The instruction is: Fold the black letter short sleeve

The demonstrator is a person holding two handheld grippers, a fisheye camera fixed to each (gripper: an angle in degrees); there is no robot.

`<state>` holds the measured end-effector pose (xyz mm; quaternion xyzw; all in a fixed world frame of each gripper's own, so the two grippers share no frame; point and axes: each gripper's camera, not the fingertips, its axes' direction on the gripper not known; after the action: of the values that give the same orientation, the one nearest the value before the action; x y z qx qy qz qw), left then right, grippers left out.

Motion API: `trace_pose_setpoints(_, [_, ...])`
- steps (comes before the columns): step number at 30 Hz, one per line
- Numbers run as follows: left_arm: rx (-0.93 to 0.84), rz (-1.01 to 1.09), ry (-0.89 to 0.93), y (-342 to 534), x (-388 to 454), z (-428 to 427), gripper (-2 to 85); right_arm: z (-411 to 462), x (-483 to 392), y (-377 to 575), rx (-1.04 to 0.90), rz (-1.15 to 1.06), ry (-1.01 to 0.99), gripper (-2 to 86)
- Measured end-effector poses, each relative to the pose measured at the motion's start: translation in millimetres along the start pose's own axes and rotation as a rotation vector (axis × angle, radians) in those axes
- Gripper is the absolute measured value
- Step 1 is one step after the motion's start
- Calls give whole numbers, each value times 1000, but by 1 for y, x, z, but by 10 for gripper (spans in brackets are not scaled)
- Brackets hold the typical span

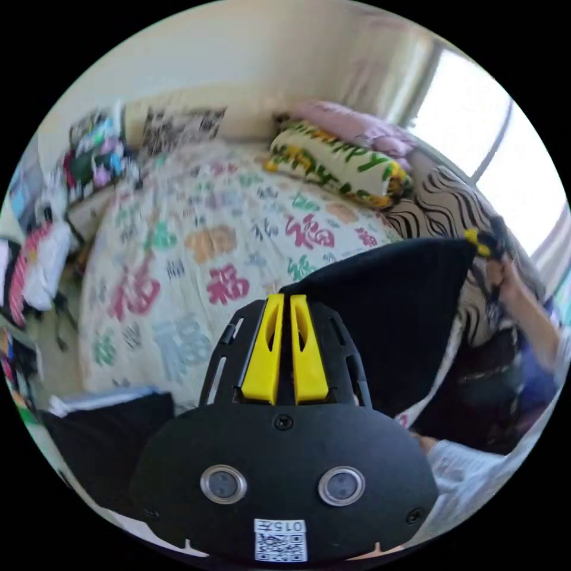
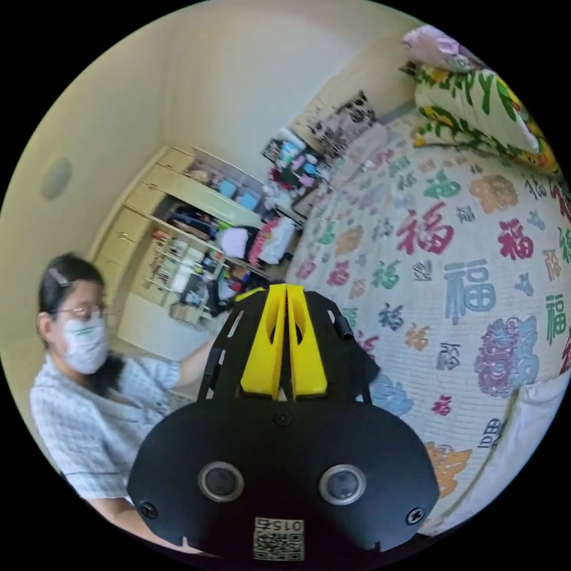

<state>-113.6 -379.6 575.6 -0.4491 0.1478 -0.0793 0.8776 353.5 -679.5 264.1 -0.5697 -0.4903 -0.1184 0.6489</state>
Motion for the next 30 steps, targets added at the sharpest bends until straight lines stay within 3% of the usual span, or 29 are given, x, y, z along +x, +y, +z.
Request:
trace_pose_setpoints(1, [-21,-41,33,1,-8,10,-3,34,25,-6,-101,36,-3,-6])
trace_pose_setpoints(5, [-5,-98,182,40,-15,27,0,107,53,7,-157,84,-173,-2])
trace_pose_setpoints(8, [-125,-103,155,86,-7,43,39,168,47,29,-334,69,-22,6])
trace_pose_setpoints(12, [-347,-301,140,143,-6,94,103,238,39,51,-526,12,210,53])
trace_pose_setpoints(19, [-484,-282,207,135,25,167,8,321,33,31,-672,-31,284,76])
trace_pose_setpoints(22, [-395,-188,63,105,28,134,-2,330,29,15,-683,-88,335,74])
trace_pose_setpoints(24, [-249,-103,-192,80,22,79,-6,333,28,8,-703,-137,360,67])
trace_pose_setpoints(27, [-180,-33,-522,57,6,30,-6,346,29,2,-778,-224,391,69])
trace_pose_setpoints(30, [-196,-20,-525,49,7,24,-5,366,30,4,-875,-334,448,81])
